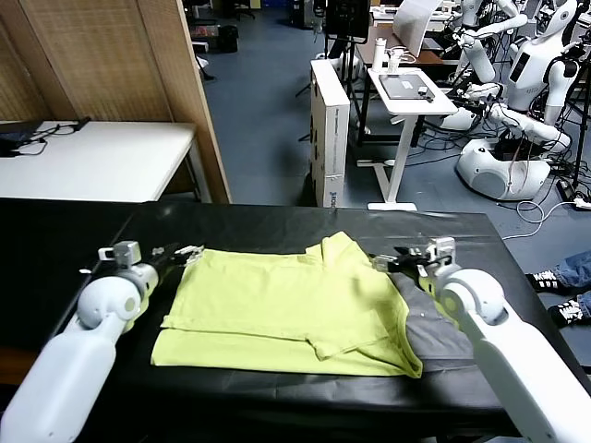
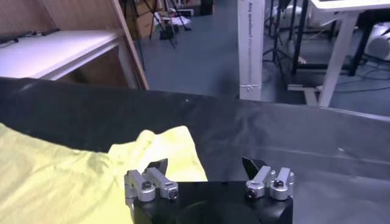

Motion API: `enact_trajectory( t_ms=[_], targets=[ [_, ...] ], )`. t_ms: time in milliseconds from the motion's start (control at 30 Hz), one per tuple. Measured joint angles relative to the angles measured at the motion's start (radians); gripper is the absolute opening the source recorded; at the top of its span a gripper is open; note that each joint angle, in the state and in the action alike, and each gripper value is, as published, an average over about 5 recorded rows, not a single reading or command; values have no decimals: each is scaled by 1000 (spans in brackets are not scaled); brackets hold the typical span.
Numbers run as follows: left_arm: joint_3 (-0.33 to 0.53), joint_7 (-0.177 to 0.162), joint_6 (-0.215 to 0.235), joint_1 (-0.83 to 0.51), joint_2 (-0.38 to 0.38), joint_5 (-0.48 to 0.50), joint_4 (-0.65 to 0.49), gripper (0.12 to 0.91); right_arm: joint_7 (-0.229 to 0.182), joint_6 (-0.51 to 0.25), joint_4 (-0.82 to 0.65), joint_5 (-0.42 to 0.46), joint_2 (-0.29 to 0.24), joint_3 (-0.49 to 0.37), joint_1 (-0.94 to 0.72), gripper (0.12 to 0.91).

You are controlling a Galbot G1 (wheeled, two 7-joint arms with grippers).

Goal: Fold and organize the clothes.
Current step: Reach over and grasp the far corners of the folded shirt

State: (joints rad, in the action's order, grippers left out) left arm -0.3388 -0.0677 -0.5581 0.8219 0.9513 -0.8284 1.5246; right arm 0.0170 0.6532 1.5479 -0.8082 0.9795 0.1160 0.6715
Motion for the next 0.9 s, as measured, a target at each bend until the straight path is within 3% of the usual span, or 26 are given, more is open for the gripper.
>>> enact_trajectory(
  t_ms=[233, 900],
  targets=[
    [18, 16, 7, -32, 13, 16, -80, 907, 55, 7, -98, 17, 20, -34, -60, 907],
    [50, 22, 11, -62, 60, 39, -127, 907, 76, -5, -169, 35, 35, -62, -83, 901]
  ],
)
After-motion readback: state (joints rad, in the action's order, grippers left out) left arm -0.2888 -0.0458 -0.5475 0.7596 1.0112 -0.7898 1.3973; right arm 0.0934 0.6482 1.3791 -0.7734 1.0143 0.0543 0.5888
